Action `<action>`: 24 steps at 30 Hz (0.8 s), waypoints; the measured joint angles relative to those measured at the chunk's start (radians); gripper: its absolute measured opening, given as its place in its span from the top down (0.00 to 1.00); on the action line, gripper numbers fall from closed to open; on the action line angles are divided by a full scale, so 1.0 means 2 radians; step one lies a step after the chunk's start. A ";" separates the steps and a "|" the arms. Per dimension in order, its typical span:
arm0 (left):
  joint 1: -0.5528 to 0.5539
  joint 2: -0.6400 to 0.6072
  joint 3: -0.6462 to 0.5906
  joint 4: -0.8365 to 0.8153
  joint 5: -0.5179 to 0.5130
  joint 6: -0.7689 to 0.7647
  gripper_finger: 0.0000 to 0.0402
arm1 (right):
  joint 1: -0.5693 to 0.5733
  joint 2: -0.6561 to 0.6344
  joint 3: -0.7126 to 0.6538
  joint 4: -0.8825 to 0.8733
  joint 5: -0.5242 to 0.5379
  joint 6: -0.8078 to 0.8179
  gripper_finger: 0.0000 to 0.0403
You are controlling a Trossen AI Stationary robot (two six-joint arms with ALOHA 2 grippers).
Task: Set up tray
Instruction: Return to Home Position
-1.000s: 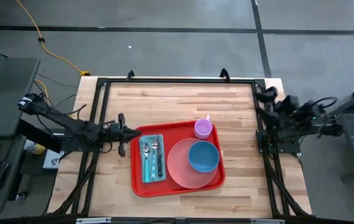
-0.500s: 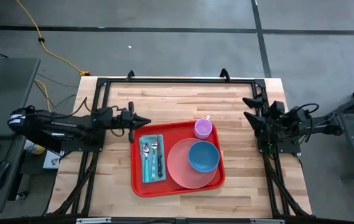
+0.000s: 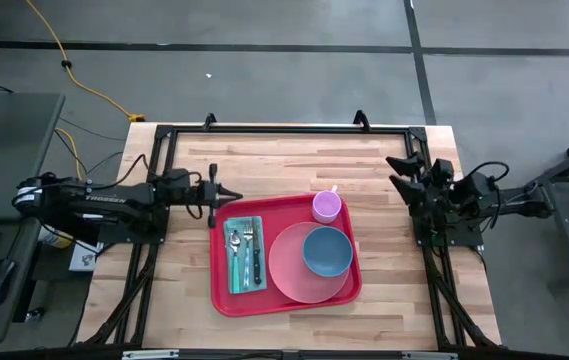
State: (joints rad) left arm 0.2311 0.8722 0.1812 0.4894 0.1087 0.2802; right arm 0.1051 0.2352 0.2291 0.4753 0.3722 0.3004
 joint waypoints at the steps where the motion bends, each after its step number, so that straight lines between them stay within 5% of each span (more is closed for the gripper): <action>1: -0.007 0.001 0.000 0.000 0.007 0.026 0.88 | 0.000 0.000 0.000 -0.006 -0.007 -0.017 0.26; 6: -0.037 0.007 0.000 0.048 0.024 0.113 0.81 | 0.000 0.003 0.000 -0.031 -0.069 -0.108 0.26; 14: -0.050 -0.042 -0.083 0.185 0.035 0.122 0.79 | 0.000 0.003 0.000 -0.061 -0.131 -0.086 0.26; 20: -0.051 -0.116 -0.081 0.112 0.051 0.138 0.80 | 0.006 0.003 0.000 -0.071 -0.144 -0.093 0.26; 24: -0.050 -0.166 -0.083 0.074 0.050 0.146 0.80 | 0.016 0.003 0.001 -0.154 -0.136 -0.098 0.26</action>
State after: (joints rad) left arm 0.1305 0.5400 0.0158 0.6371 0.2079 0.5716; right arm 0.1361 0.2406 0.2306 0.1675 0.1002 0.1035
